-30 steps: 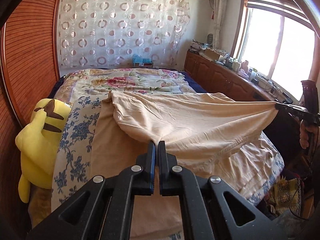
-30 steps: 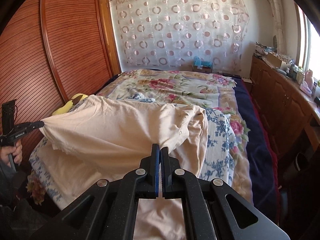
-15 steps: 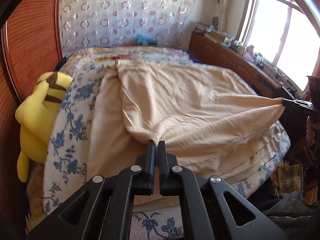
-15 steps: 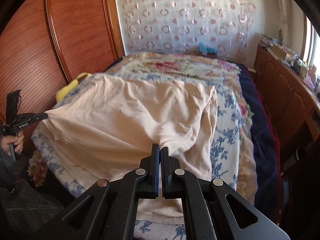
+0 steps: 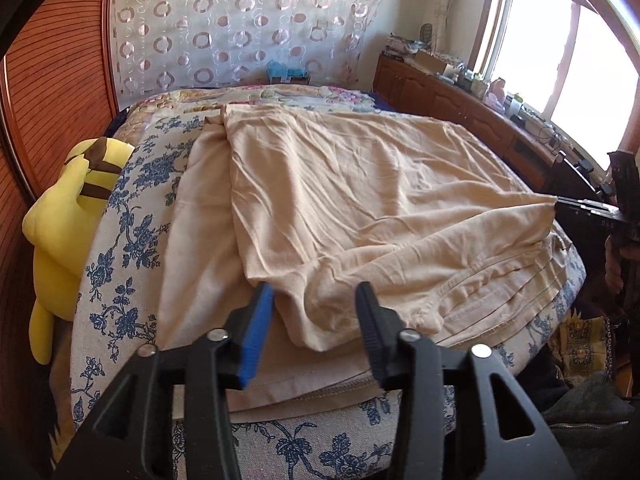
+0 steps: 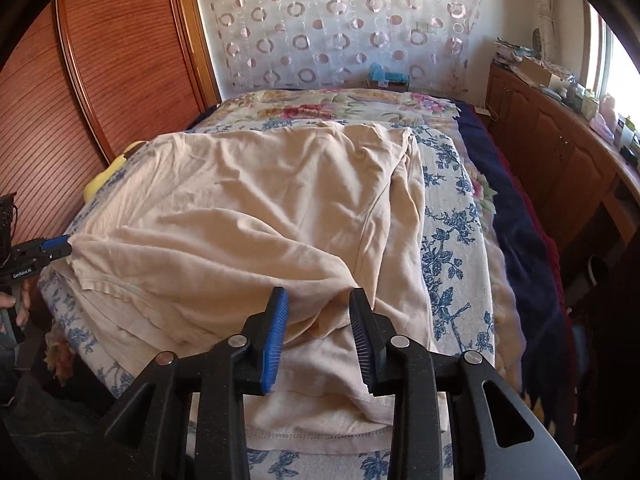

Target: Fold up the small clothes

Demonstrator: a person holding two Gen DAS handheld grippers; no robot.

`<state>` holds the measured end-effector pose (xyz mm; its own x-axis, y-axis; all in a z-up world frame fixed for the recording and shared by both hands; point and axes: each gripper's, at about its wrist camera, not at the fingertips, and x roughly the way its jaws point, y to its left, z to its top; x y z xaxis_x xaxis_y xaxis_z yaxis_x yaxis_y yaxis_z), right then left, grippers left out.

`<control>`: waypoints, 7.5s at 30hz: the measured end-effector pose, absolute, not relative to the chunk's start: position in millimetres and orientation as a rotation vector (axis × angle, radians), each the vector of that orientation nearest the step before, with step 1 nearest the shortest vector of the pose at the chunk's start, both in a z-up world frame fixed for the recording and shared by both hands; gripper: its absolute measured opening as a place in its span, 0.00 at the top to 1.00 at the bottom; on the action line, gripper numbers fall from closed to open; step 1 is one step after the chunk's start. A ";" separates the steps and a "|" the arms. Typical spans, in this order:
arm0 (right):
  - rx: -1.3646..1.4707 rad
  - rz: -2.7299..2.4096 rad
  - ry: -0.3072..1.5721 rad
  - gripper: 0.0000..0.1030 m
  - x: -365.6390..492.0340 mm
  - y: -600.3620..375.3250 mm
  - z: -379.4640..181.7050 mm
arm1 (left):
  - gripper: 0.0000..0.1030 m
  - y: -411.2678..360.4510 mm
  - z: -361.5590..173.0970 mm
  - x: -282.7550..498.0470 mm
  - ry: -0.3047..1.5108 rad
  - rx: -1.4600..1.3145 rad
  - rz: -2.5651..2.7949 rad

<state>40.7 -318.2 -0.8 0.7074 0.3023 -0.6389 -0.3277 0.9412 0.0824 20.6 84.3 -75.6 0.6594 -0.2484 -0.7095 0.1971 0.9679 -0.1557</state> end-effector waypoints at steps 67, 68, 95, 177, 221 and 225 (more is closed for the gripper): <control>-0.133 0.494 0.597 0.64 -18.1 -263.2 -12.7 | 0.19 77.9 -71.1 18.7 0.747 -0.030 -0.121; -0.134 0.480 0.594 0.60 -14.8 -261.9 -15.3 | 0.19 80.8 -71.3 20.7 0.746 -0.038 -0.109; -0.167 0.361 0.684 0.16 48.3 -242.7 -77.3 | 0.19 143.1 -104.5 37.5 0.818 -0.289 -0.040; -0.148 0.393 0.669 0.12 46.8 -250.5 -82.9 | 0.75 114.1 -100.5 86.6 0.907 -0.155 -0.052; 0.008 0.168 0.522 0.12 -28.8 -366.0 -25.4 | 0.26 -164.7 28.8 97.4 0.635 0.219 -0.455; 0.006 0.180 0.531 0.12 -16.0 -365.3 -21.3 | 0.26 -144.9 10.7 107.2 0.680 0.189 -0.426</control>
